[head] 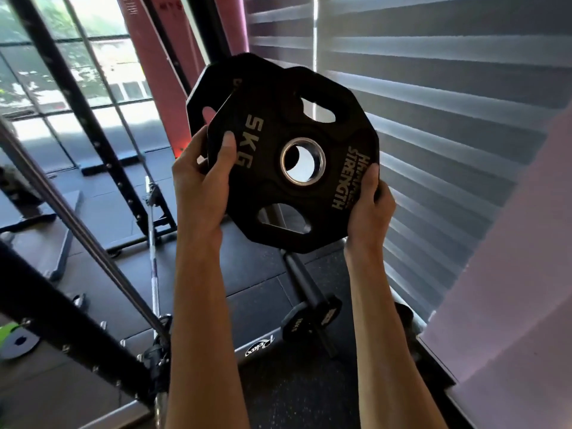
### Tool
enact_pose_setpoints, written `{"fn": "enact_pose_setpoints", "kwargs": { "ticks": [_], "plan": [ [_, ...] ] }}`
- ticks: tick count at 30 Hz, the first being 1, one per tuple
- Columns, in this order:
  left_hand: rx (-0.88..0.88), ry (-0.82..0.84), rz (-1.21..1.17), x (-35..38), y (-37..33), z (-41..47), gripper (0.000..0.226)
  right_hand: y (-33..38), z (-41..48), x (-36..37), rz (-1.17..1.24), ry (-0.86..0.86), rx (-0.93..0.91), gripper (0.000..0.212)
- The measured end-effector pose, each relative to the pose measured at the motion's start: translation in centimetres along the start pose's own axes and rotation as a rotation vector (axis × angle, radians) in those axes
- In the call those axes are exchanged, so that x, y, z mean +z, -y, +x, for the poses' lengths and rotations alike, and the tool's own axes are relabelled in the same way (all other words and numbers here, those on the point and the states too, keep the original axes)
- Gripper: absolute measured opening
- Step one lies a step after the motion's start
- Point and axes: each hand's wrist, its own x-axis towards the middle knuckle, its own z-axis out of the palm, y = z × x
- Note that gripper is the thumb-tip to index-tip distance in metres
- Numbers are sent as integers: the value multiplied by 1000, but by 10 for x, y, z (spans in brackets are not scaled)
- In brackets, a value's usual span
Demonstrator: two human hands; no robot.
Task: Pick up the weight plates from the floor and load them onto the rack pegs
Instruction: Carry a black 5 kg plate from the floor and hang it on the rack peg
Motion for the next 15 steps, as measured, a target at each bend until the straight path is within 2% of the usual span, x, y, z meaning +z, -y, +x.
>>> {"fn": "enact_pose_setpoints", "kwargs": {
  "ticks": [8,15],
  "plan": [
    [39,-119,76,10,13,1,32,-16,24,13,68,129,26,48],
    [68,-156,78,12,32,17,29,-20,39,29,55,216,-23,43]
  ]
}}
